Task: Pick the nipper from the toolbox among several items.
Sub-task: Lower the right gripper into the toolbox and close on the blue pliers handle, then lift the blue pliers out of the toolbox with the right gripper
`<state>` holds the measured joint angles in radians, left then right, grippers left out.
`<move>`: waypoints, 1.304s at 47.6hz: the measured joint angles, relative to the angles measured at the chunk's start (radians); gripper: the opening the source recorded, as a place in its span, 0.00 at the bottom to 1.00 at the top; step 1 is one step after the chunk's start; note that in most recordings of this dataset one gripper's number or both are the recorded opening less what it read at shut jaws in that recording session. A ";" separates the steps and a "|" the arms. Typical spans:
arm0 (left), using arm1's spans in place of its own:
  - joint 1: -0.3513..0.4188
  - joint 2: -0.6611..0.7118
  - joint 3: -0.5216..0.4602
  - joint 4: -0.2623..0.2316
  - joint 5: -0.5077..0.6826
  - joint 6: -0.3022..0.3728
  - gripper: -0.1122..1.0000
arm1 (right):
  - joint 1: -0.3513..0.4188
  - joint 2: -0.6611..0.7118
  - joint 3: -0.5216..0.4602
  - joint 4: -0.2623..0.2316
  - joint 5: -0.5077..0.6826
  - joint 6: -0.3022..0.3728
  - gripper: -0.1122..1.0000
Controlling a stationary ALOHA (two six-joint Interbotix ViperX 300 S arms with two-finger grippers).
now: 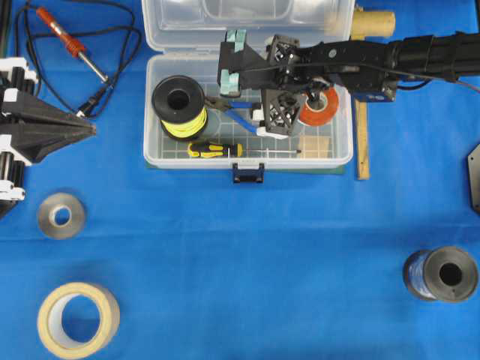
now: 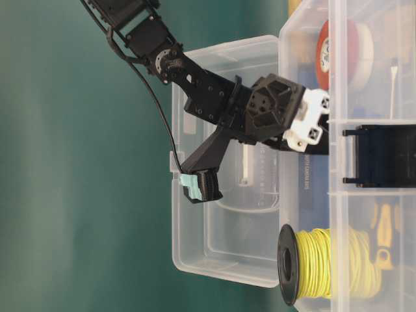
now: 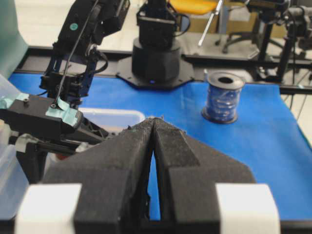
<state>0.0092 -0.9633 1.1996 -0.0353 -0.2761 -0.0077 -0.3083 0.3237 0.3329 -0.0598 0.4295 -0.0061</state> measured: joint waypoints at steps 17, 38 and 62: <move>0.000 0.000 0.000 0.000 0.012 -0.002 0.10 | 0.011 0.000 -0.003 0.002 -0.006 -0.015 0.22; 0.000 -0.002 0.000 -0.002 0.020 -0.003 0.10 | -0.006 -0.272 0.015 0.002 0.057 -0.011 0.22; 0.000 -0.002 0.003 -0.003 0.021 -0.005 0.10 | 0.258 -0.482 0.172 0.014 -0.002 0.110 0.22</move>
<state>0.0092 -0.9649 1.2026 -0.0383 -0.2546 -0.0123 -0.0506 -0.1580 0.5047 -0.0460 0.4280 0.1043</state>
